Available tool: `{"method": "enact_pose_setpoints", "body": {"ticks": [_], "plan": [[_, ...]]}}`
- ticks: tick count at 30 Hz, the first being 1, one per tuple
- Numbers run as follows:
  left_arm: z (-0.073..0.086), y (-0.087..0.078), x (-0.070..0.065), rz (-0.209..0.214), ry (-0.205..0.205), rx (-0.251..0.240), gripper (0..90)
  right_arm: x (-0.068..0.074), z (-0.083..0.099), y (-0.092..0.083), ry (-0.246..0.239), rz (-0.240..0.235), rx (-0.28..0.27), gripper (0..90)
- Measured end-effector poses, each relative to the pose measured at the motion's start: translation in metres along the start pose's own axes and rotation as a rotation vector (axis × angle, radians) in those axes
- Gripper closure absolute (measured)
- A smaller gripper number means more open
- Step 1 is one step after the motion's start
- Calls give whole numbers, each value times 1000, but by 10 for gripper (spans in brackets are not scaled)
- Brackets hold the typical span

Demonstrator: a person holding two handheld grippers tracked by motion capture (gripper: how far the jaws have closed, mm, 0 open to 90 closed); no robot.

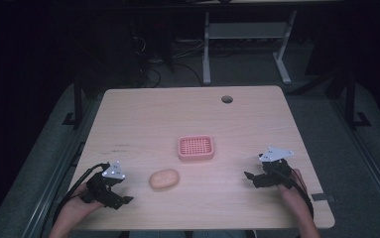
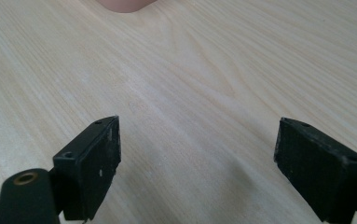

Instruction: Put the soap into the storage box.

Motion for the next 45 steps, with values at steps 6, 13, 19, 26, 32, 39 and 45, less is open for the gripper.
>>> {"method": "enact_pose_setpoints", "body": {"ticks": [6,13,19,26,32,39,45], "plan": [[-11,0,-1,7,28,12,219,0,0,1,9,-4,1,139],[-21,3,-2,11,54,28,218,0,0,0,-8,-2,-1,139],[-29,6,-3,14,60,34,219,0,0,1,-11,-5,-1,139],[-38,12,-4,27,69,46,219,-1,0,0,-7,-3,-6,139],[-47,16,-5,29,89,53,220,-1,0,0,-8,-2,-8,139],[-55,21,-7,34,96,55,220,-1,1,-1,-8,-5,-8,139],[-60,24,-8,39,99,58,220,-1,1,-1,-9,-7,-9,139]]}}
Point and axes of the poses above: each handheld gripper's, and its own axes: y roughly forward along the jaws, z roughly out of its underside, x roughly to its left, the point moved 5 cm from there along y, roughly forward along the jaws, and after that the axes turned 1 degree about z, right-handed, at the moved point
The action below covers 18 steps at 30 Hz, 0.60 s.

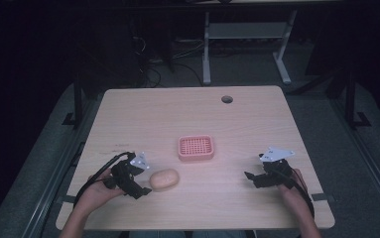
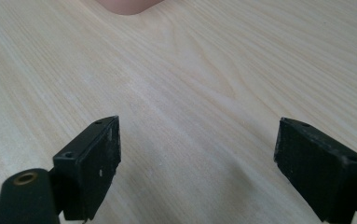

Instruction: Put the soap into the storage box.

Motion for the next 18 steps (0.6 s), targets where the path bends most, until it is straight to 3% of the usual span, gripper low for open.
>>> {"method": "enact_pose_setpoints", "body": {"ticks": [18], "plan": [[-21,12,-1,24,32,16,220,0,0,0,2,-5,-3,139]]}}
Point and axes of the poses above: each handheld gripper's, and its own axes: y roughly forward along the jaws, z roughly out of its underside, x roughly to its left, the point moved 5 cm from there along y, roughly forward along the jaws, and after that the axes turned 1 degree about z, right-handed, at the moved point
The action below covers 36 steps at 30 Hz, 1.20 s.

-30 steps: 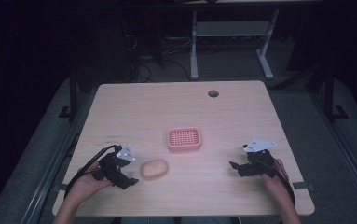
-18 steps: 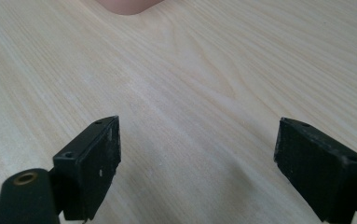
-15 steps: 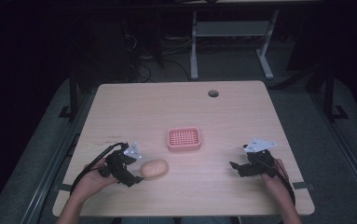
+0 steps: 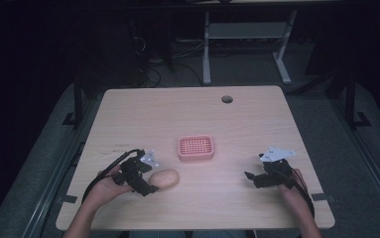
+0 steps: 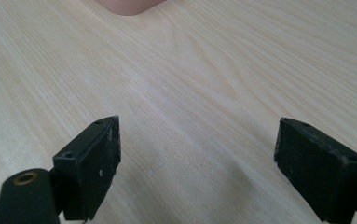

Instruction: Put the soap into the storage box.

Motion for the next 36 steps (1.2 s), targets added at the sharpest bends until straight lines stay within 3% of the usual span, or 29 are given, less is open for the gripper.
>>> {"method": "enact_pose_setpoints", "body": {"ticks": [7,36], "plan": [[-6,3,0,6,16,9,220,0,0,0,-3,-1,-1,139],[-16,22,4,46,9,39,224,0,0,0,-7,-4,-1,139]]}}
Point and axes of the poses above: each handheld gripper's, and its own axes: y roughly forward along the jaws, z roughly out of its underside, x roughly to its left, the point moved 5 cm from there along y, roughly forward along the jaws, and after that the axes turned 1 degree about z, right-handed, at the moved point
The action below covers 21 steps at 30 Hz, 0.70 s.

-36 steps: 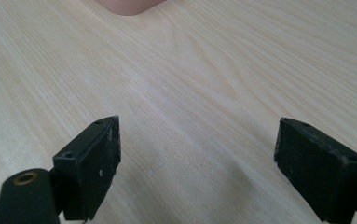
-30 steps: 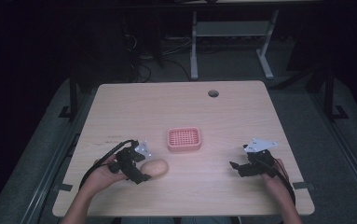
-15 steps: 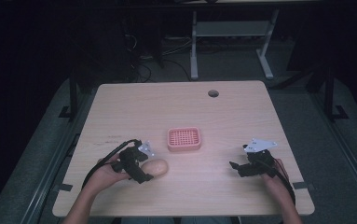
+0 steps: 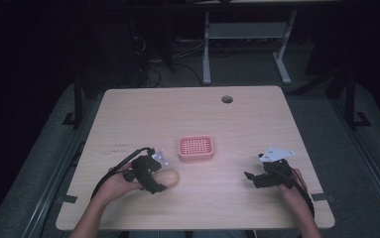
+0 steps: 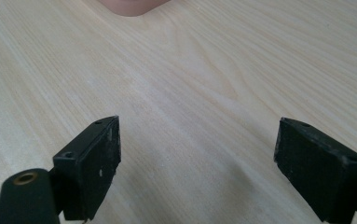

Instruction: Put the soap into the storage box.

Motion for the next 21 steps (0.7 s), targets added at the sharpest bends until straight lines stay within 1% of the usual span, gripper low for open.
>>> {"method": "enact_pose_setpoints", "body": {"ticks": [6,8,13,21], "plan": [[-1,3,1,3,-1,9,228,0,0,0,-1,0,-1,139],[-2,4,1,1,-5,4,230,0,0,0,-2,0,-1,139],[-2,7,2,2,-1,16,231,0,0,0,-3,0,-1,139],[-4,9,3,6,2,20,235,0,0,0,-3,-1,-1,139]]}}
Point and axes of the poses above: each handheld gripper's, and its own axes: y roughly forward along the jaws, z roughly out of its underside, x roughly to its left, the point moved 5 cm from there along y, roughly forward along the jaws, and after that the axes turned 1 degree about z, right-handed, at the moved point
